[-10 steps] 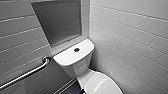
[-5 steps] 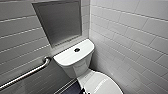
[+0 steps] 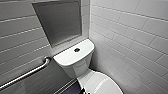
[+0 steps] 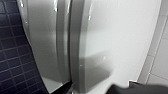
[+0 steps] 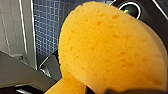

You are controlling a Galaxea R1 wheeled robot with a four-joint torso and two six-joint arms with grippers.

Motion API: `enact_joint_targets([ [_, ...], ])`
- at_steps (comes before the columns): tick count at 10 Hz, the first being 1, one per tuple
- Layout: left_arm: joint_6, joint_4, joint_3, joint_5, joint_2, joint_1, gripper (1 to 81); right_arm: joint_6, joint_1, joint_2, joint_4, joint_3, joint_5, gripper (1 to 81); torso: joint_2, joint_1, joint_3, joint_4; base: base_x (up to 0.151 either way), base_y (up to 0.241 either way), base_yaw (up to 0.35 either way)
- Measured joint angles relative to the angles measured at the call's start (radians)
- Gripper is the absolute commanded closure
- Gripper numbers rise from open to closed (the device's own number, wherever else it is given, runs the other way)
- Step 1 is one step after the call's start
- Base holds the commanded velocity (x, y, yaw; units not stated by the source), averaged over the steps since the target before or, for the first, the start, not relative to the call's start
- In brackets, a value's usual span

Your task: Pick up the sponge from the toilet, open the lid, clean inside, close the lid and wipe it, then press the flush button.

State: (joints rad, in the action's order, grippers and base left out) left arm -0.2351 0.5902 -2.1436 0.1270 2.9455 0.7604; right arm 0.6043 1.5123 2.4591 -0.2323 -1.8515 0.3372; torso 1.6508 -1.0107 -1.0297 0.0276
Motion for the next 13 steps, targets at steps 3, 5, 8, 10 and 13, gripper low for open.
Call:
enact_joint_targets([
  [3,0.014,0.001,0.074,-0.076,-0.03,0.016,1.0,0.006,0.0,0.013,0.0,-0.024,-0.001,81.1,0.0,0.0,0.0,0.0,0.0,0.0,0.0],
  [5,0.017,0.001,0.084,-0.078,-0.034,0.015,1.0,0.006,-0.003,0.02,0.0,-0.027,-0.001,81.1,0.0,-0.001,-0.001,0.0,0.0,0.0,0.0],
  [8,0.018,0.001,0.088,-0.07,-0.036,0.012,1.0,0.006,-0.003,0.02,0.0,-0.036,-0.001,81.1,0.0,-0.001,-0.001,0.0,0.0,0.0,0.0],
  [10,0.018,0.007,0.122,-0.072,-0.055,0.008,1.0,0.007,-0.003,0.026,0.0,-0.043,-0.001,81.1,0.0,-0.001,-0.001,0.0,0.0,0.0,0.0],
  [13,0.017,0.024,0.22,-0.061,-0.11,-0.01,1.0,0.007,-0.003,0.026,0.0,-0.046,-0.001,81.1,0.0,-0.001,-0.002,0.0,0.0,0.0,0.0],
])
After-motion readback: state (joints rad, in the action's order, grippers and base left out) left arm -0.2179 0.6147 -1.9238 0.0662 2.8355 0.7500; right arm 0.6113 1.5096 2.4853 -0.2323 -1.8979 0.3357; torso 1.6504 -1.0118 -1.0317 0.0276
